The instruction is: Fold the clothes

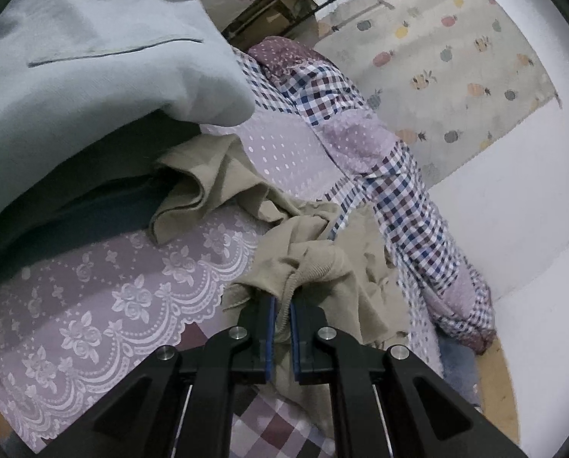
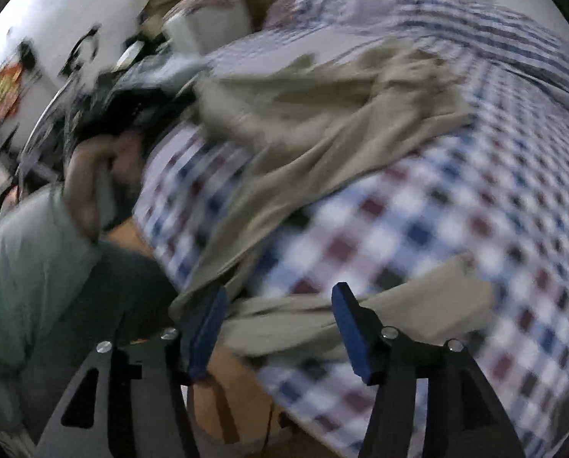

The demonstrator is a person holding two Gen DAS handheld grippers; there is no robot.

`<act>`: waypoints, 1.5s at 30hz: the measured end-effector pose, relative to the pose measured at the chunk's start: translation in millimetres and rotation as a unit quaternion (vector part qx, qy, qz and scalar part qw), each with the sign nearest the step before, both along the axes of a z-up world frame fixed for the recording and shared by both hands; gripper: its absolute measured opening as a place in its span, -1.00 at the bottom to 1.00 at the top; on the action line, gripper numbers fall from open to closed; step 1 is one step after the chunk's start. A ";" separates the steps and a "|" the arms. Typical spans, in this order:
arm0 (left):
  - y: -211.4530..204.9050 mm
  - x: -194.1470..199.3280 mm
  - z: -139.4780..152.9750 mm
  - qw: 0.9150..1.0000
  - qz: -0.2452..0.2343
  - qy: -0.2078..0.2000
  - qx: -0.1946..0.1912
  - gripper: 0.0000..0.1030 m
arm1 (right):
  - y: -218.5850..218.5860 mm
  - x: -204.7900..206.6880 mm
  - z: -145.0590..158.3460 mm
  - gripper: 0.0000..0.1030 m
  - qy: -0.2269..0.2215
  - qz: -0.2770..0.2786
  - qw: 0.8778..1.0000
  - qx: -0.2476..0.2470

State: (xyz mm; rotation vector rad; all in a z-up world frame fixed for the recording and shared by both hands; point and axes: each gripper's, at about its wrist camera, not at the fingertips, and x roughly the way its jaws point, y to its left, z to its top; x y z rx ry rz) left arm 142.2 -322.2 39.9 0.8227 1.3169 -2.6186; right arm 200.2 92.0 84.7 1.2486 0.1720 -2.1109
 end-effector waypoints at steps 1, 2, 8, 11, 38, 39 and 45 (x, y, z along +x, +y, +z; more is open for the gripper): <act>2.0 -1.3 1.4 1.000 -0.002 -0.001 -0.007 -0.90 | 8.6 -11.0 6.2 0.23 0.007 -0.018 1.000 -0.007; 3.5 -2.2 2.5 1.000 -0.003 -0.001 -0.011 -0.90 | 17.1 -21.9 12.4 0.24 0.014 -0.036 0.999 -0.015; 5.6 -5.7 2.1 1.000 -0.009 -0.007 -0.015 -0.90 | 47.5 -111.7 24.3 0.24 0.057 -0.125 0.990 -0.040; 3.1 -6.2 -1.1 1.000 -0.009 -0.012 -0.008 -0.90 | 38.4 -159.8 18.3 0.24 0.091 -0.127 0.988 0.013; 14.6 -16.3 0.5 0.999 -0.027 -0.021 -0.020 -0.90 | 4.7 -323.3 -54.4 -0.97 0.086 -0.197 0.964 0.158; 14.8 -16.0 1.0 0.999 -0.028 -0.020 -0.018 -0.90 | 16.2 -319.3 -48.5 -0.98 0.091 -0.208 0.959 0.167; 23.9 -15.9 2.7 0.999 -0.051 -0.013 -0.006 -0.90 | 112.5 -270.7 -17.9 -0.98 0.101 -0.266 0.937 0.203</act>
